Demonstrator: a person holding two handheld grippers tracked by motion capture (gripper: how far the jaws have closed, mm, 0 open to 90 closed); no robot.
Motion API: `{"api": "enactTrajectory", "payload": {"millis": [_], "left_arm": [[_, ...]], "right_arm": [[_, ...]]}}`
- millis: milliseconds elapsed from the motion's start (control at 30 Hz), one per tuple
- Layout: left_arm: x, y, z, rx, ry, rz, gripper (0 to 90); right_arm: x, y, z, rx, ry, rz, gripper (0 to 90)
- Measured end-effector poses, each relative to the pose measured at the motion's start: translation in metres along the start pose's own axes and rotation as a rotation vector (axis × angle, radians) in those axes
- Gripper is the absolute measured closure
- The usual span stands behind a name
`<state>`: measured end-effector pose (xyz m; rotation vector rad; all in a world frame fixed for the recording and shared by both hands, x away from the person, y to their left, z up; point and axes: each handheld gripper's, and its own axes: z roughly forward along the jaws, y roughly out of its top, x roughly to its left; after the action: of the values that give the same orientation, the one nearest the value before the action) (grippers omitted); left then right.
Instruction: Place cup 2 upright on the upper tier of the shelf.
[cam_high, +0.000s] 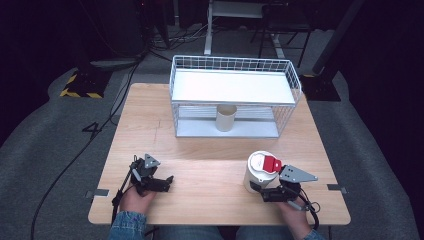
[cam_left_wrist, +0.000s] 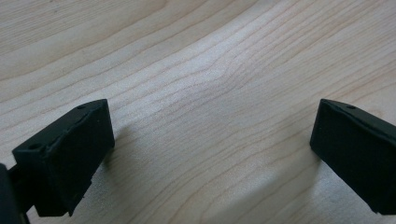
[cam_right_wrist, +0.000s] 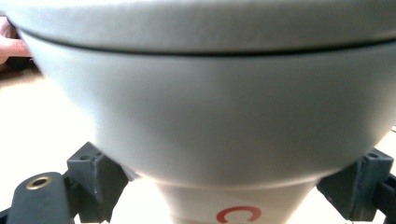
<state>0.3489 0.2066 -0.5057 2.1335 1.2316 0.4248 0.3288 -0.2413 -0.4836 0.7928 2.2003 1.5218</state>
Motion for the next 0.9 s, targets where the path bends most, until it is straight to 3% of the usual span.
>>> {"api": "enactTrajectory", "payload": {"millis": [900], "left_arm": [[0.000,0.000,0.000,-0.003,0.003,0.000,0.2]], "right_arm": [[-0.006,0.028,-0.013,0.000,-0.010,0.020,14.3]]}}
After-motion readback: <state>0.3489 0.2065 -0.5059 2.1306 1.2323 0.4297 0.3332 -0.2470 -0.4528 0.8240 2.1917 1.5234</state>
